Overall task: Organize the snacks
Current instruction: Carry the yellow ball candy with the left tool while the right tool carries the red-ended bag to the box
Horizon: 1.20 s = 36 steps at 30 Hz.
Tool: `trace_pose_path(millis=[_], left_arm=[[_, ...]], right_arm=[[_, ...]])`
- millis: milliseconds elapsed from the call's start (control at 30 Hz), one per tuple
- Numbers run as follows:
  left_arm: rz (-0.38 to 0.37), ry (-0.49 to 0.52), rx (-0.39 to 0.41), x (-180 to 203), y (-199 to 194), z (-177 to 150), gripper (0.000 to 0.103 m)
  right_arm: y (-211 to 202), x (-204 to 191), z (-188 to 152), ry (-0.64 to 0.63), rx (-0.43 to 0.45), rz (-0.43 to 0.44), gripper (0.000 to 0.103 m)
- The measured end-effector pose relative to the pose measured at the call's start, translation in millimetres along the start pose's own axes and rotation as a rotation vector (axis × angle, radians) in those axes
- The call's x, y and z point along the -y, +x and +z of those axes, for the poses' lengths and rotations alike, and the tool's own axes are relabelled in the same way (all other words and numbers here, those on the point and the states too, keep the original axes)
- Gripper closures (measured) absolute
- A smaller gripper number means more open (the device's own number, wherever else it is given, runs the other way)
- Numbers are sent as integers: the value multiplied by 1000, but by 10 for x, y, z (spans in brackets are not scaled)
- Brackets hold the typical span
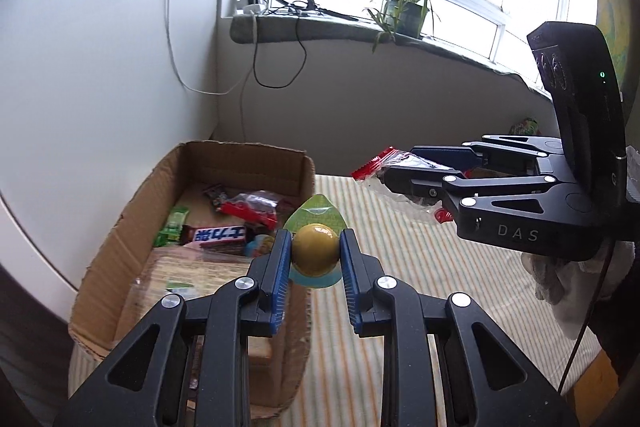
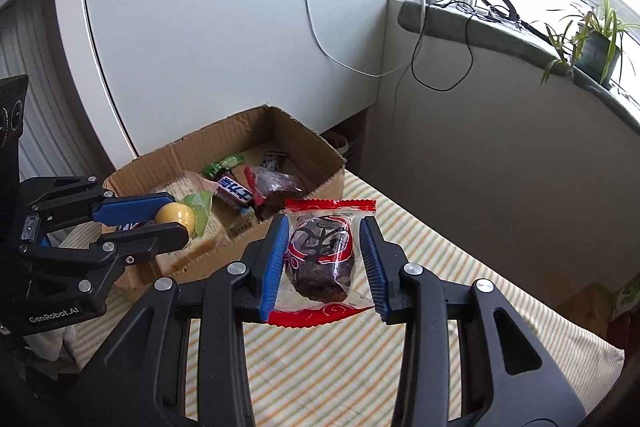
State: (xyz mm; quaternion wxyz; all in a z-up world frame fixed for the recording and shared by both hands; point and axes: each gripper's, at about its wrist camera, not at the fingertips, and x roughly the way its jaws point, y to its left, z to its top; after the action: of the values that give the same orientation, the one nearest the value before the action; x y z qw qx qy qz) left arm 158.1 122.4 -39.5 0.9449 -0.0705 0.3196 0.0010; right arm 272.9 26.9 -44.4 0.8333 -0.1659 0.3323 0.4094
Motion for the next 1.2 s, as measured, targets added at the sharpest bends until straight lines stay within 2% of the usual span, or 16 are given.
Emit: trace_pose_path(millis=[233, 533, 833, 1200], left_arm=[[48, -42, 6, -376, -59, 32, 80], [80, -74, -6, -676, 63, 140, 80], [98, -84, -20, -805, 210, 220, 80], [118, -82, -23, -813, 162, 192, 80]], right_arm=[[277, -269, 236, -29, -3, 39, 65], [572, -444, 412, -42, -25, 70, 64], [793, -453, 440, -29, -56, 97, 64], [847, -476, 433, -26, -68, 110, 64]])
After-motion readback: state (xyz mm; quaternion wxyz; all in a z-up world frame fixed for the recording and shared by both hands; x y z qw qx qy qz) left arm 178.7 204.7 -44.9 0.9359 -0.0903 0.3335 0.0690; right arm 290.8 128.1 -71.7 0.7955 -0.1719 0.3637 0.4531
